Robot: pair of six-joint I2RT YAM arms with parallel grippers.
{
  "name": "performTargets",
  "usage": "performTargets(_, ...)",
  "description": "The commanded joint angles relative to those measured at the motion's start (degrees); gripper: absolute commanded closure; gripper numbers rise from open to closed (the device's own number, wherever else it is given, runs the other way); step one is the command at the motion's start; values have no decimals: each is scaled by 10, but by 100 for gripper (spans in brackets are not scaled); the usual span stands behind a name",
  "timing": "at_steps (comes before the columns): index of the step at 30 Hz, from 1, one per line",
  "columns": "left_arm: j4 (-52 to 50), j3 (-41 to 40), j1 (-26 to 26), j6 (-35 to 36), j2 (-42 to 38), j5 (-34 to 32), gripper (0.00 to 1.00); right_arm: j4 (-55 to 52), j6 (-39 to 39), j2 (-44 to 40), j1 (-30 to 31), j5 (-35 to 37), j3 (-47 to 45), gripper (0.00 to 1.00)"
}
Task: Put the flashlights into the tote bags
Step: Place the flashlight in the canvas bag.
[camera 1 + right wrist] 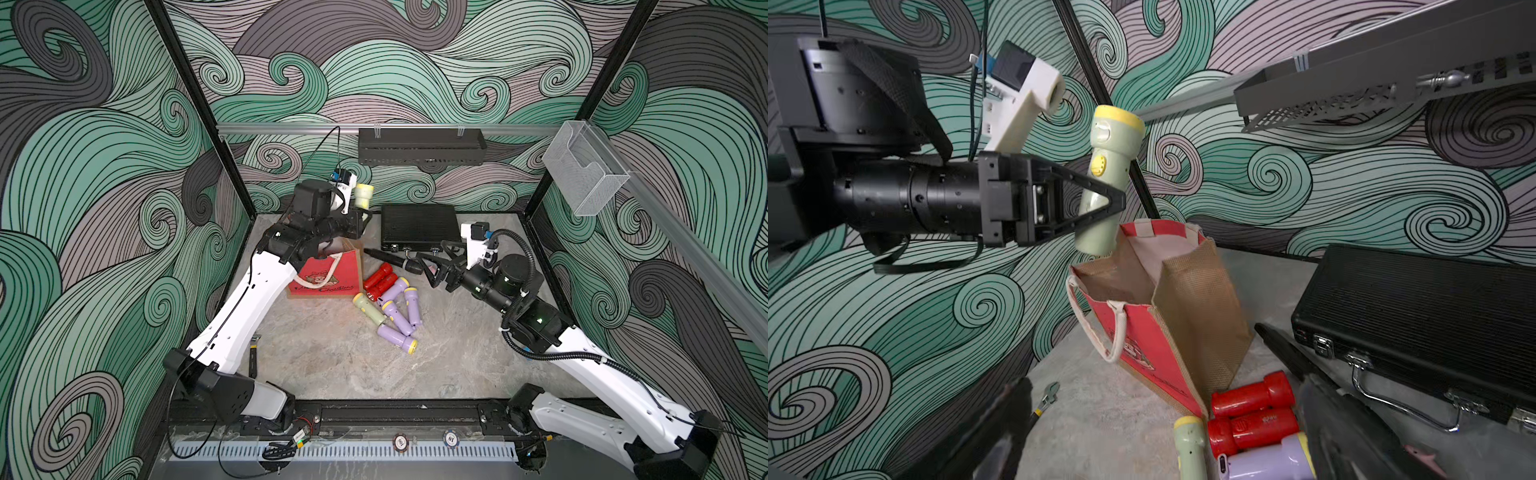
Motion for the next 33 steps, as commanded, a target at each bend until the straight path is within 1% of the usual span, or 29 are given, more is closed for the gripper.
performTargets(1, -85, 26, 16, 5, 34, -126, 100, -52, -16, 11, 2, 3, 21, 1)
performTargets(2, -90, 32, 27, 5, 41, -135, 100, -66, -19, 17, 1, 3, 27, 1)
performTargets(5, -114, 60, 56, -3, 72, -128, 100, -118, -27, 38, 2, 6, 47, 1)
performTargets(8, -145, 89, 68, 3, 100, -143, 100, -163, -34, 60, 6, 10, 68, 1)
performTargets(14, -178, 114, 102, 18, 136, -152, 100, -155, -31, 77, 15, 3, 60, 1)
performTargets(17, -190, 117, 107, 26, 154, -158, 100, -154, -33, 80, 18, 2, 60, 1)
performTargets(27, -184, 84, 109, 19, 202, -148, 100, -148, -39, 74, 19, 9, 51, 1)
performTargets(33, -224, 78, 109, 12, 238, -148, 100, -143, -38, 76, 18, 12, 49, 1)
